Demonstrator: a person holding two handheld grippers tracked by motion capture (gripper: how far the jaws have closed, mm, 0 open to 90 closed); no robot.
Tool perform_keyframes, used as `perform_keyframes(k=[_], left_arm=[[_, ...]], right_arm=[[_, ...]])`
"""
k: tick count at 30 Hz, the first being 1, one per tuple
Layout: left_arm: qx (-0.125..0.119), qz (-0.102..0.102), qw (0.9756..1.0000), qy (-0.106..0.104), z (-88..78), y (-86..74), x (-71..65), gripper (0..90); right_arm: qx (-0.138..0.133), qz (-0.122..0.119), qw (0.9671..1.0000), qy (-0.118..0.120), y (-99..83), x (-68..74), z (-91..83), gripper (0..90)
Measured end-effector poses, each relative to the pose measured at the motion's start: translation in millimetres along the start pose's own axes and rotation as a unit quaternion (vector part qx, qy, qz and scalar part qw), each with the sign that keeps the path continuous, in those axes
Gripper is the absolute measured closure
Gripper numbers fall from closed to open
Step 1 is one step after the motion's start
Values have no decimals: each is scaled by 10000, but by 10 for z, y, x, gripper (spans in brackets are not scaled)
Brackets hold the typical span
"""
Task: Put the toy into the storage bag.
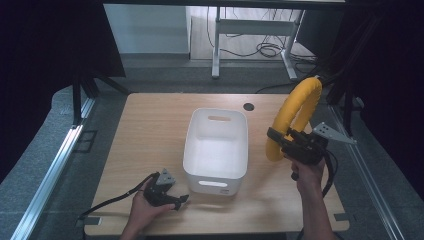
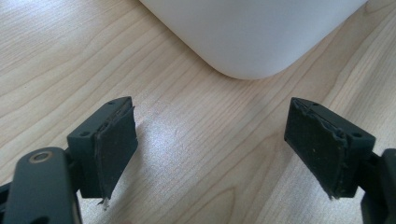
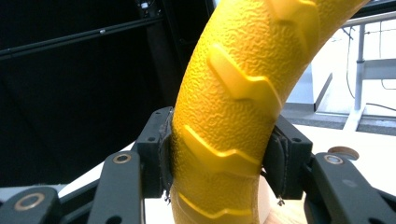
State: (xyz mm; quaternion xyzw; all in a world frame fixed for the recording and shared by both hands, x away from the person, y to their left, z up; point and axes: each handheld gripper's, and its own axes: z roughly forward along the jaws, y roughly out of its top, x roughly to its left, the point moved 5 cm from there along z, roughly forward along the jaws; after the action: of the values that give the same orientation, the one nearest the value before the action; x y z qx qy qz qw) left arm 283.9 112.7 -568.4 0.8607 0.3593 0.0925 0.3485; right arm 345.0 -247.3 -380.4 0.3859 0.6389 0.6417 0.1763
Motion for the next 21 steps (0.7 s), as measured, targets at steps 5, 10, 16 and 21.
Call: perform_keyframes(k=[5,10,16,21], left_arm=[[8,-12,10000,-2,4,-1,0,172],[18,-32,10000,-14,12,-3,-6,171],[26,-28,10000,-23,14,-4,-6,171],[32,-25,10000,-24,16,-5,-5,171]], right_arm=[[-92,-30,9999,-90,-16,34,35,491],[-124,-87,9998,-128,-2,58,44,491],[-247,-266,9991,-229,64,121,37,490],[-344,-268,9988,-234,91,155,46,490]])
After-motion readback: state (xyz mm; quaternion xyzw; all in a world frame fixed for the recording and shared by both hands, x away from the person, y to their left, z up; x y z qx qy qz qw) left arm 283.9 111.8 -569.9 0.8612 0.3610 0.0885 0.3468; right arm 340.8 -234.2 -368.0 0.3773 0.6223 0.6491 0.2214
